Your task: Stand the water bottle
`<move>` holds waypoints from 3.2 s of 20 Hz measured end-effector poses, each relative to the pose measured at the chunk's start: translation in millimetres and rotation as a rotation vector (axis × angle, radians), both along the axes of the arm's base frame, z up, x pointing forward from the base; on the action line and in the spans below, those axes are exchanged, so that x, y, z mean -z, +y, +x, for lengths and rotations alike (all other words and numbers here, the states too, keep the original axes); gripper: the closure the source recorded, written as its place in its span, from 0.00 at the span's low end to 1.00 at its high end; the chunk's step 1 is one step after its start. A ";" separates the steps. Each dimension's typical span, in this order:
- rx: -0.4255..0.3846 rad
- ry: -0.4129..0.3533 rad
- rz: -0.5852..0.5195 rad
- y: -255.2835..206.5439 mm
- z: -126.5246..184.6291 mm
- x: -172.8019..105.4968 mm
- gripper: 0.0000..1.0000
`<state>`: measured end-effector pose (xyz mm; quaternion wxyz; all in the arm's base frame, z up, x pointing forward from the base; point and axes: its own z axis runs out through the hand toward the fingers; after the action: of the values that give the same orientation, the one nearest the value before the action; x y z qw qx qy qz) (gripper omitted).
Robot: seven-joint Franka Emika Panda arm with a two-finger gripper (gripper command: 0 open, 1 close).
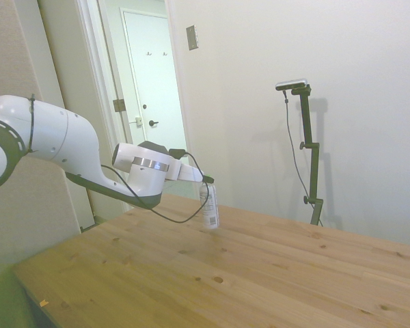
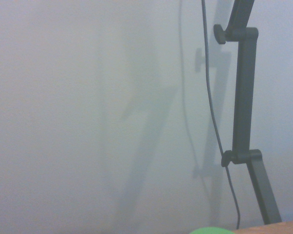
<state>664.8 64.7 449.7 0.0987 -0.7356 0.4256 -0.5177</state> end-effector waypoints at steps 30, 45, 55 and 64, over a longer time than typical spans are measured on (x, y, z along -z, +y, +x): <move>-0.026 -0.057 0.013 -4.0 -6.5 25.4 0.00; -0.029 -0.028 0.077 -11.8 -76.7 -60.1 0.00; -0.012 0.340 0.111 20.8 -200.5 -86.5 0.00; -0.111 0.623 0.182 -50.5 -275.1 -158.5 0.00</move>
<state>389.6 14.2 608.2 0.0571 -0.8689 0.4391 -0.2214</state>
